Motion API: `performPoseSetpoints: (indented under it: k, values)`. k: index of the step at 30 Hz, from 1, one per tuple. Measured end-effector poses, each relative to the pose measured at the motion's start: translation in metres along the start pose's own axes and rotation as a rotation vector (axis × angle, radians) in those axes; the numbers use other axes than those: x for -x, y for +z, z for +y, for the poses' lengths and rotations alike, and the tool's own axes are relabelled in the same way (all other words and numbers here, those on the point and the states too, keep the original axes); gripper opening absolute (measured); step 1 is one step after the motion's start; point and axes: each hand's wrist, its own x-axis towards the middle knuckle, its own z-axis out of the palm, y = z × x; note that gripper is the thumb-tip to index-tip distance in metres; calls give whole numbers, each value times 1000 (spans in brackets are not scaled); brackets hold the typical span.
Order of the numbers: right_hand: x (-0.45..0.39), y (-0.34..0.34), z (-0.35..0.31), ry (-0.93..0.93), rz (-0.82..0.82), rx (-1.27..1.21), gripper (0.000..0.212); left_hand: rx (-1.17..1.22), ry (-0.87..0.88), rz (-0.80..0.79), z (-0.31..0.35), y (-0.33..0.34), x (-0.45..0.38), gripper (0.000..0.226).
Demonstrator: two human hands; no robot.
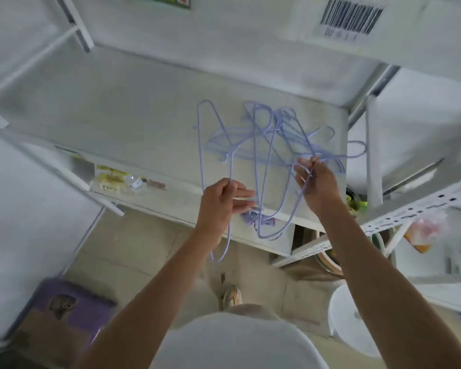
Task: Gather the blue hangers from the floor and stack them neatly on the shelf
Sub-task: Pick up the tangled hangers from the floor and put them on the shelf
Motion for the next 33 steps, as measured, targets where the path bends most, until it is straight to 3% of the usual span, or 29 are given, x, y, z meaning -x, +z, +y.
performPoseSetpoints:
  k: [2,4,9,14,16,18,21,25,29,33]
  values:
    - [-23,-8,5,61,-58,-153,28,-33,-41,-48,-1,7,-25,32]
    - [-44,-2,7,84,-22,-125,31,-75,-73,-96,2,13,-55,29]
    - [-79,20,1,-24,209,345,22,-115,-121,-185,6,34,-131,25]
    - [-87,25,-6,-9,348,430,16,-145,-252,-195,26,62,-183,30]
    - [-82,25,-8,8,341,451,52,-184,-337,-245,38,67,-188,44]
    - [-76,32,-9,-24,312,509,73,-251,-393,-296,47,61,-186,56]
    - [-71,54,-7,-152,167,672,82,-309,-342,-290,50,37,-178,57]
    - [-60,88,12,-293,-148,1066,71,-345,-190,-127,43,10,-152,53]
    - [-40,114,41,-448,-618,1399,70,-829,-78,234,5,-36,-87,59]
    - [-4,122,85,-559,-1012,1546,66,-882,-271,597,-67,-69,35,64]
